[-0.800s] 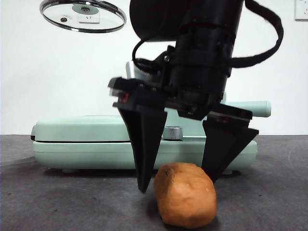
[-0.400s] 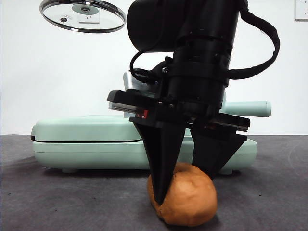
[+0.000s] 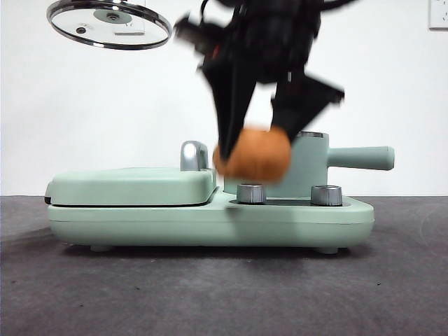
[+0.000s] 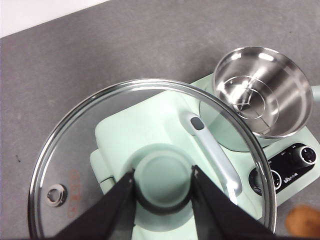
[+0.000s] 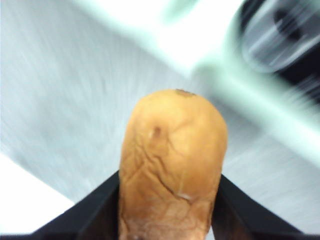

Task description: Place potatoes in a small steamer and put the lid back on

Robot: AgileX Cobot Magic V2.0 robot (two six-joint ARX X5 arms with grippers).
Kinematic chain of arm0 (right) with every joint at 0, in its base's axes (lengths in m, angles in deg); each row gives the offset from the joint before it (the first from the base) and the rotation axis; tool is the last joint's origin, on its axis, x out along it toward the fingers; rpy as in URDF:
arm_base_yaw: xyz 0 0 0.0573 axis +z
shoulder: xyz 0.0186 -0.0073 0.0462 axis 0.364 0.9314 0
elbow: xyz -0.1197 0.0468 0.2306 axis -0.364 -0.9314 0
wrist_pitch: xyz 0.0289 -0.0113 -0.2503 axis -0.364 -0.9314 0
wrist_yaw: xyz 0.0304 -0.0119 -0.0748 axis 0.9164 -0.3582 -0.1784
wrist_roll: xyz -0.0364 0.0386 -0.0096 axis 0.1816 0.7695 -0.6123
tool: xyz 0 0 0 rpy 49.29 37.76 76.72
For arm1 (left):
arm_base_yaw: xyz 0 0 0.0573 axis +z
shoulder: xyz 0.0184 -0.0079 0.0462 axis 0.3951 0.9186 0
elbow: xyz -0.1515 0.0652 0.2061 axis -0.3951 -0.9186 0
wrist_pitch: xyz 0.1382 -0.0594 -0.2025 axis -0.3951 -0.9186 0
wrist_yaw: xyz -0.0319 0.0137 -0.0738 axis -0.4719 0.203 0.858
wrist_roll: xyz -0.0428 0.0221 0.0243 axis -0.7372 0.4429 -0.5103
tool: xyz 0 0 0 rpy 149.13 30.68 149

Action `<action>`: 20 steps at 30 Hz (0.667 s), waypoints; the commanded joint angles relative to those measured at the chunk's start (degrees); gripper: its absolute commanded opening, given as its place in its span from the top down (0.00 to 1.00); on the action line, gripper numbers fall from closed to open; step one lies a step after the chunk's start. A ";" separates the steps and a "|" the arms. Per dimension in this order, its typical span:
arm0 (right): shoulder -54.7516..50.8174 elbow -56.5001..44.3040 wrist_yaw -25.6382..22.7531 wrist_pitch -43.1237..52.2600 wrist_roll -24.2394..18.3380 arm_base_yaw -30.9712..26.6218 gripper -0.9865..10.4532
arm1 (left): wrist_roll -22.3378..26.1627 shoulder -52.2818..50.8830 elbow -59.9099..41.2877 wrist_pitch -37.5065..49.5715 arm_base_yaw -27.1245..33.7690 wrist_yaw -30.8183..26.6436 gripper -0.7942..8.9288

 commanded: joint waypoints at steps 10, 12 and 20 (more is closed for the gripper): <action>4.28 25.86 -0.35 -1.03 -7.13 -14.97 0.78 | 0.52 0.33 1.55 1.53 -0.13 0.20 0.90; 6.58 29.00 -0.15 -1.05 -7.19 -17.57 0.78 | 0.52 0.42 1.44 1.53 -0.13 0.20 0.90; 17.22 30.71 1.07 -0.37 -9.09 -19.74 0.78 | 0.52 0.44 1.07 1.55 -0.13 0.20 0.90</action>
